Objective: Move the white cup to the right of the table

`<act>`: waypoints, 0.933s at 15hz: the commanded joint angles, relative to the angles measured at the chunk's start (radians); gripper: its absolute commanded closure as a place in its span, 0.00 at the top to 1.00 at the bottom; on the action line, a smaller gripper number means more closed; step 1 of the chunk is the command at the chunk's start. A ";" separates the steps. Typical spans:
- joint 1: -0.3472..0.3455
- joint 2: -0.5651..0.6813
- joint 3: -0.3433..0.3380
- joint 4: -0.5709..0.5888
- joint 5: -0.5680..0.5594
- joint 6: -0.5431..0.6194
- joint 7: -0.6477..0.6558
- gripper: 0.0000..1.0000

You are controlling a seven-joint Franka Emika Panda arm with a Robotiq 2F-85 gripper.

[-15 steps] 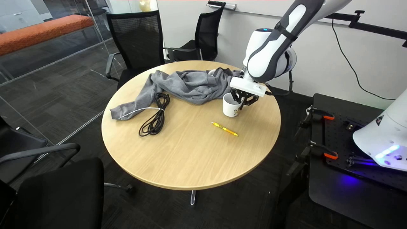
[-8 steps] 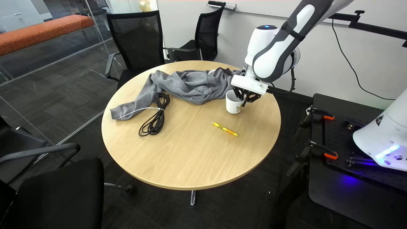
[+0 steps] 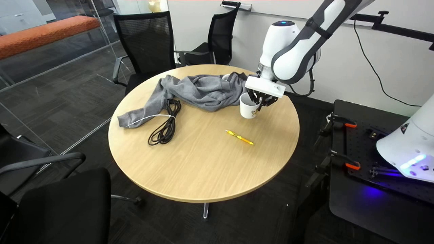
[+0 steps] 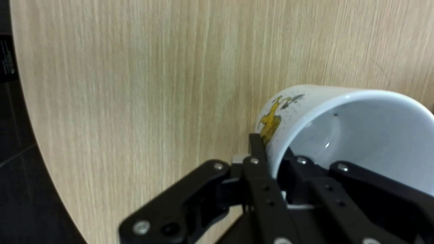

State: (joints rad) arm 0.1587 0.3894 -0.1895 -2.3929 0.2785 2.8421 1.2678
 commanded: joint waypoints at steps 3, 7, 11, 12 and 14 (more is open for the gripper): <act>-0.011 -0.047 0.001 0.015 -0.035 -0.075 0.033 0.03; -0.023 -0.032 0.014 0.044 -0.029 -0.101 0.024 0.03; -0.031 -0.016 0.026 0.073 -0.024 -0.114 0.017 0.03; -0.031 -0.012 0.029 0.078 -0.024 -0.114 0.017 0.03; -0.033 -0.003 0.036 0.086 -0.021 -0.105 0.016 0.03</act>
State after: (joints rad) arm 0.1477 0.3908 -0.1735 -2.3360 0.2753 2.7642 1.2678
